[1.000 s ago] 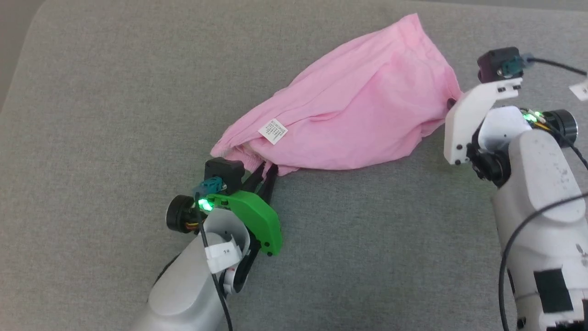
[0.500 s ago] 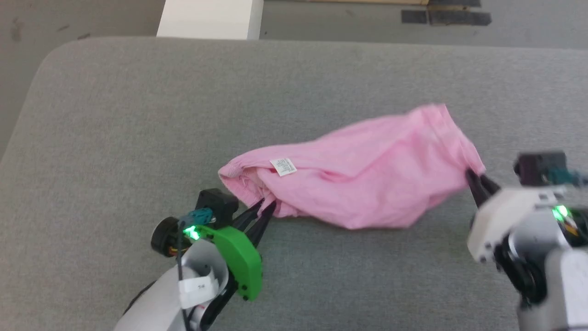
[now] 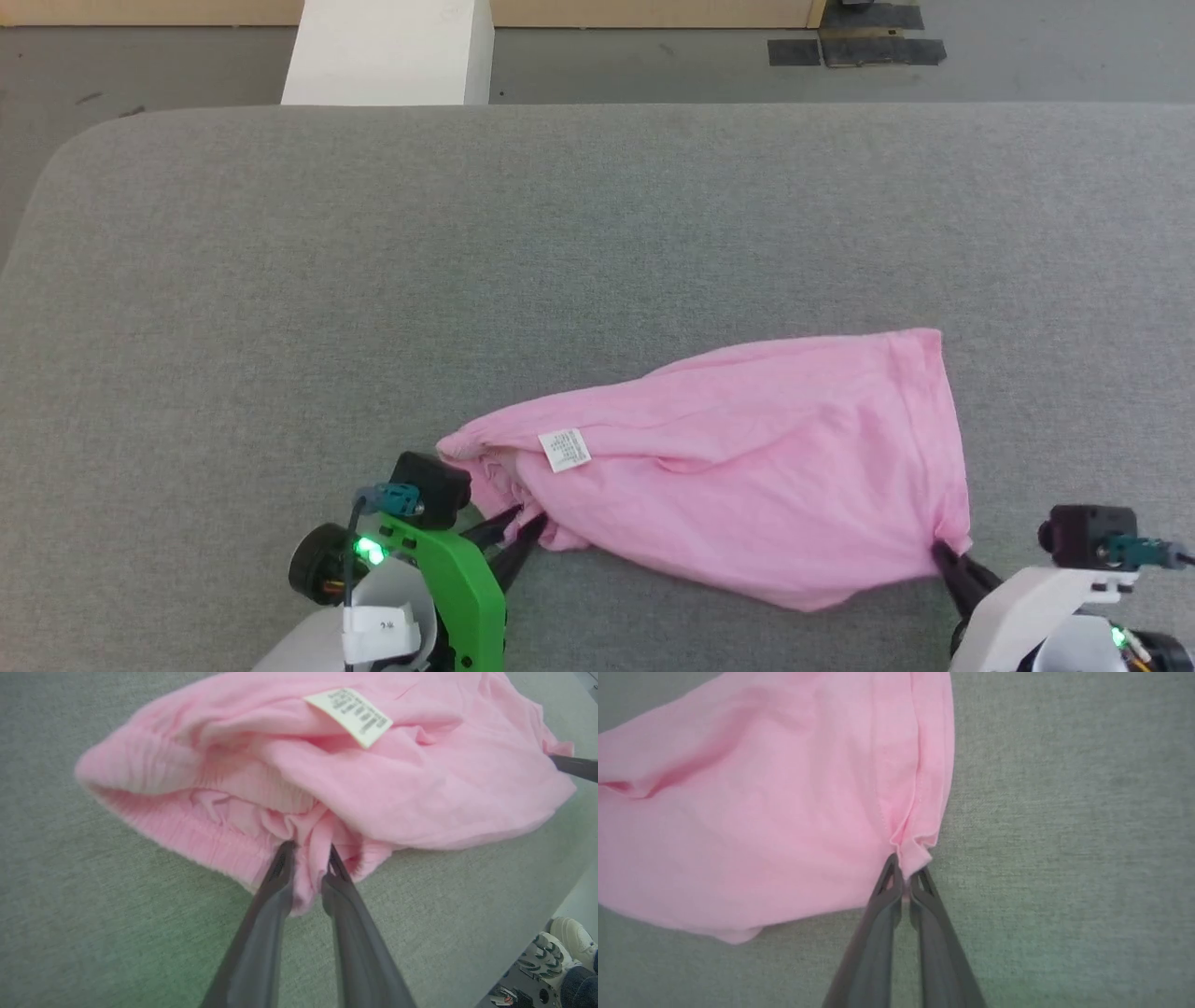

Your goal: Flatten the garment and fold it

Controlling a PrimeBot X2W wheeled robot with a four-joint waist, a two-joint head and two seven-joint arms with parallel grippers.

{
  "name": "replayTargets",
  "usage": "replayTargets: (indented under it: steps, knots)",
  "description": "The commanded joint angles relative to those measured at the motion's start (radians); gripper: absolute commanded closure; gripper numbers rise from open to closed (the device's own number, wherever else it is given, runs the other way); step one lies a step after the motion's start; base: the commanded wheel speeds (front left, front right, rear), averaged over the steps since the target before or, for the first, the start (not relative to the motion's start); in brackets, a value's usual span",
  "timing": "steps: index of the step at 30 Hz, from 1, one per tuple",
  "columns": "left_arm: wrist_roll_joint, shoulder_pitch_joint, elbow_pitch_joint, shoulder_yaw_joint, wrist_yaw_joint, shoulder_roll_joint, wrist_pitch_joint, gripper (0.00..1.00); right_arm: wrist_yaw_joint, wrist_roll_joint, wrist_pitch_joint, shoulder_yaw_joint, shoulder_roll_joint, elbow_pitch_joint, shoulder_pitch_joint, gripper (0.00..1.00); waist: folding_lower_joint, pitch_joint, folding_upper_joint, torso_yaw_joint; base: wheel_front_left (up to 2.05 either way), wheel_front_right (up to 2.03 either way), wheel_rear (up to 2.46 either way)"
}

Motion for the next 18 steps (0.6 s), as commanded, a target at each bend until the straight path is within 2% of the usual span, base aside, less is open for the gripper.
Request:
replayTargets:
  steps: [1,2,6,12,14,18]
  knots:
    - [-0.014,0.010,0.011,0.005,-0.005,-0.004,-0.011,0.00,-0.002,-0.007,-0.014,0.006,0.001,0.017,0.000,0.05,0.0000,-0.003,0.0000,0.001,0.00,0.00,0.00]
    - [-0.019,0.012,0.016,0.007,-0.005,-0.008,-0.015,0.00,-0.002,-0.009,-0.021,0.003,0.001,0.026,0.000,0.00,0.0000,-0.007,0.0000,0.003,0.00,0.00,0.00]
    - [-0.042,0.031,0.019,0.033,0.014,-0.022,-0.048,0.00,-0.002,0.007,-0.081,-0.026,0.002,0.029,0.007,0.00,0.0000,-0.030,0.0000,0.011,0.00,0.00,0.00]
    - [-0.080,0.095,-0.020,0.096,0.065,-0.033,-0.127,0.00,-0.002,0.010,-0.173,-0.069,0.002,-0.022,0.004,0.00,0.0000,-0.052,0.0000,0.015,0.00,0.00,0.00]
    - [-0.091,0.114,-0.034,0.130,0.081,-0.040,-0.180,0.00,-0.002,-0.002,-0.205,-0.073,0.002,-0.040,-0.004,0.00,0.0000,-0.057,0.0000,0.016,0.00,0.00,0.00]
    - [-0.038,0.116,-0.034,0.194,0.125,-0.049,-0.340,0.00,-0.002,-0.041,-0.255,-0.070,0.002,-0.053,-0.030,0.00,0.0000,-0.062,0.0000,0.023,0.00,0.00,0.00]
